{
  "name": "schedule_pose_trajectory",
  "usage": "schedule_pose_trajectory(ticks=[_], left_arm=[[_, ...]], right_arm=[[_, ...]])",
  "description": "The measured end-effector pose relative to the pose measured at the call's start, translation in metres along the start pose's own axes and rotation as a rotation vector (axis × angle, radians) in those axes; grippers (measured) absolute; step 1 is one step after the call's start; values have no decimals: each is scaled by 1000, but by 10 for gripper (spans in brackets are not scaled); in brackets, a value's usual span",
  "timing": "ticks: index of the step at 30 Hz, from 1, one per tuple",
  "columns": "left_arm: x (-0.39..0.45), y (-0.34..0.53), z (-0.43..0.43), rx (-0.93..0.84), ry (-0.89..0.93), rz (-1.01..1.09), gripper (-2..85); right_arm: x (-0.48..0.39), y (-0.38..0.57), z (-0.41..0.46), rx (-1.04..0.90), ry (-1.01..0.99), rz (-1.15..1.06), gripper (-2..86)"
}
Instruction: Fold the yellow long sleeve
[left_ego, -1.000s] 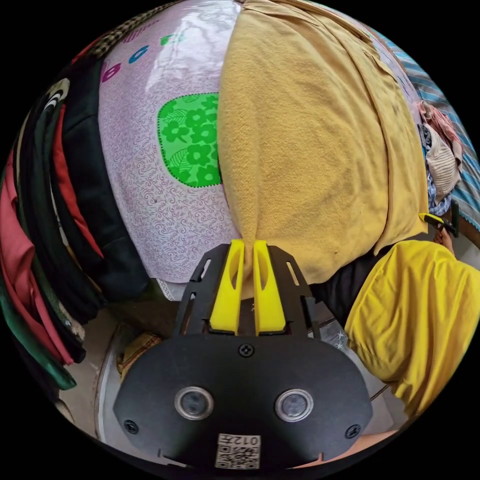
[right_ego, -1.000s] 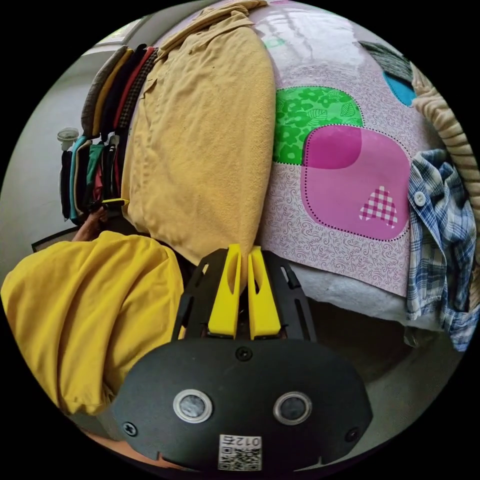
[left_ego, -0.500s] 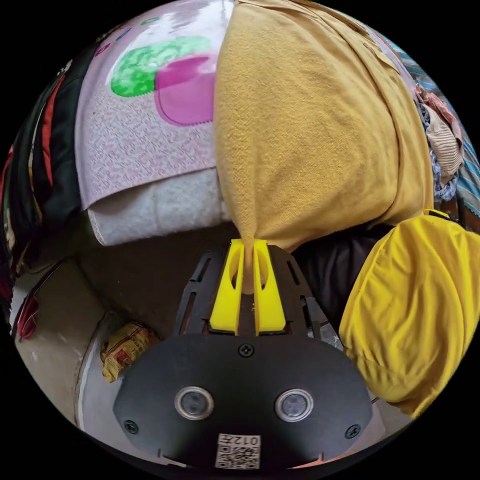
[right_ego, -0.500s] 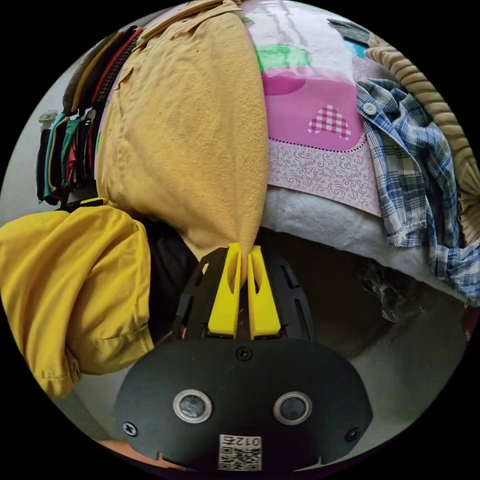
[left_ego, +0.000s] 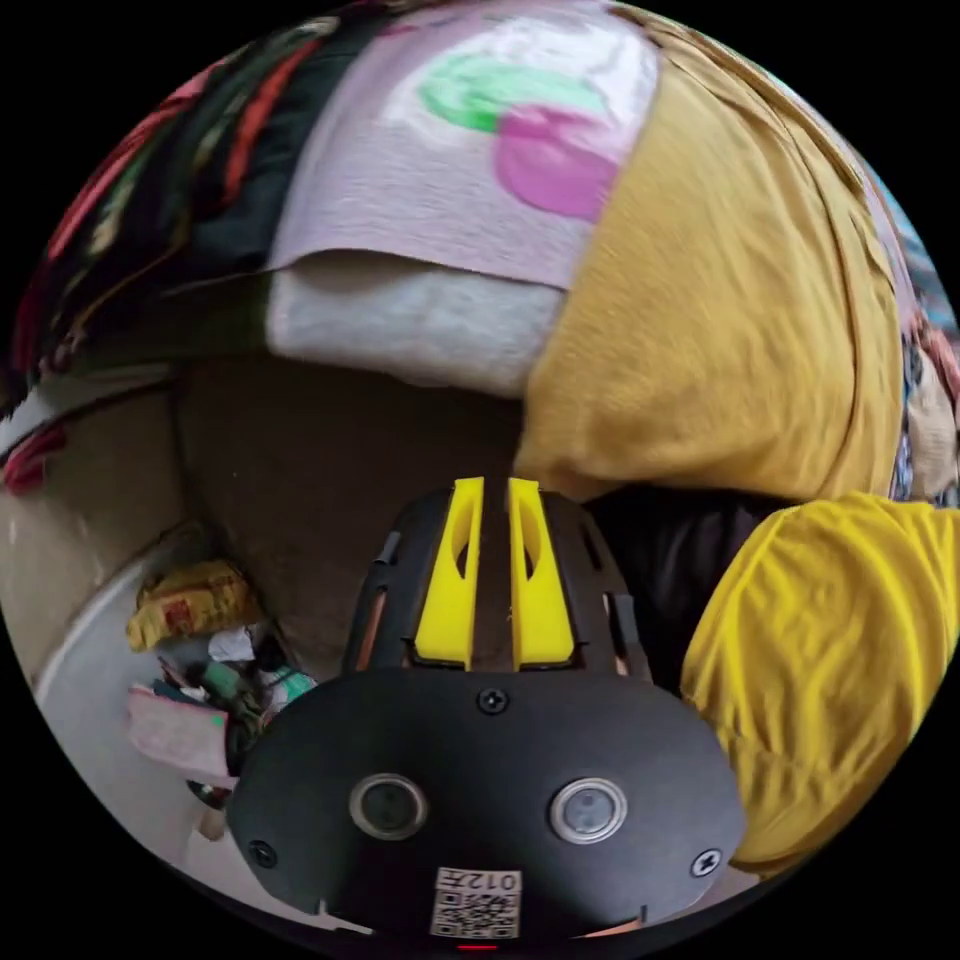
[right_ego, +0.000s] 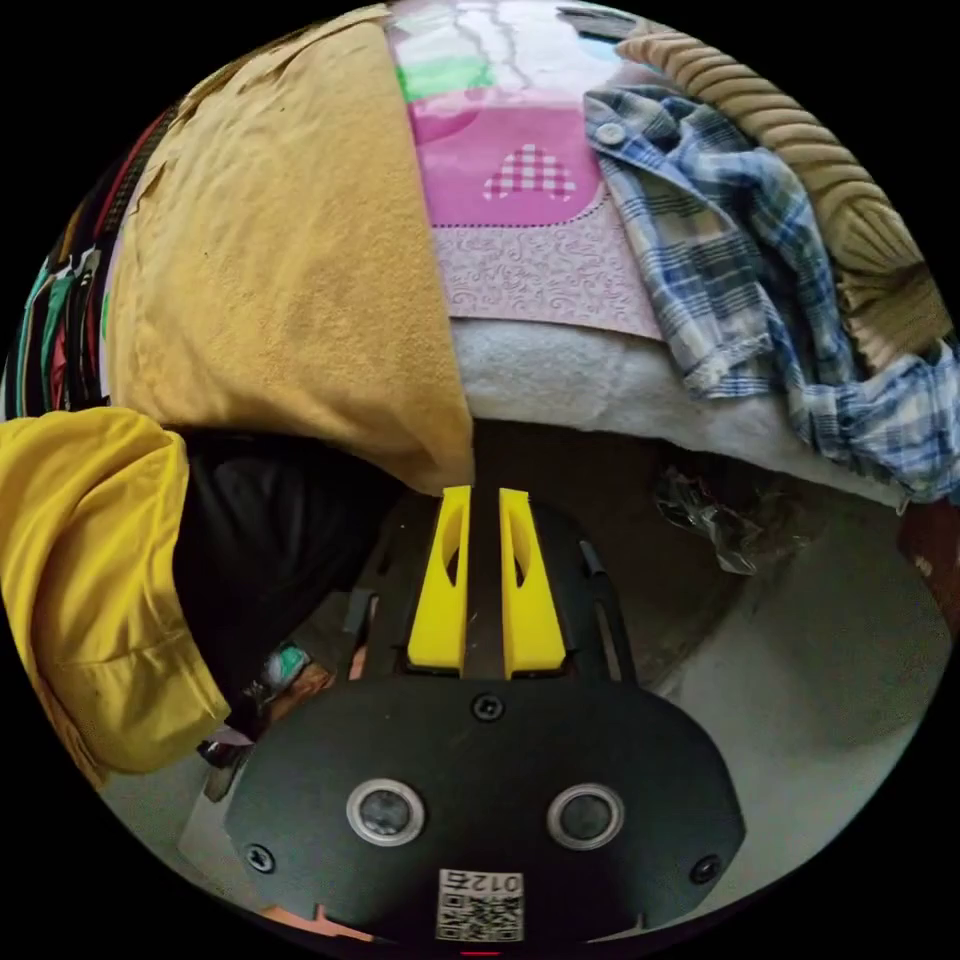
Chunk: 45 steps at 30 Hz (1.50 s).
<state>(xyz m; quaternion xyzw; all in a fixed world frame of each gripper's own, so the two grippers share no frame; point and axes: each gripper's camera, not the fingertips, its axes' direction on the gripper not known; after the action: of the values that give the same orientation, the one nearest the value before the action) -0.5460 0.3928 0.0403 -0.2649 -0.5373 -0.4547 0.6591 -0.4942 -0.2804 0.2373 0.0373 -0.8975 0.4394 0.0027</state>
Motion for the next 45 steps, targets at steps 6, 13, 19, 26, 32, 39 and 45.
schedule_pose_trajectory(ticks=[6, 13, 19, 26, 32, 39, 45], left_arm=[[-1, -110, -130, 385, -45, 51, 8], [185, -389, -266, 584, 186, 474, 5], [379, -500, -289, 554, 270, 772, 4], [562, -517, -233, 505, 138, 1071, 2], [568, -546, -194, 453, 179, 1098, 4], [542, -584, -175, 411, 351, 1086, 4], [542, -601, -164, 438, 356, 1105, 2]], right_arm=[[3, -50, -121, 404, 58, 18, 26], [-8, -292, -226, 652, -362, -15, 57], [6, -437, -256, 678, -512, 122, 75], [10, -528, -263, 650, -612, 91, 71], [-16, -575, -285, 634, -553, -88, 54], [-68, -619, -330, 599, -302, -321, 20], [-200, -629, -338, 476, 612, -879, 7]])
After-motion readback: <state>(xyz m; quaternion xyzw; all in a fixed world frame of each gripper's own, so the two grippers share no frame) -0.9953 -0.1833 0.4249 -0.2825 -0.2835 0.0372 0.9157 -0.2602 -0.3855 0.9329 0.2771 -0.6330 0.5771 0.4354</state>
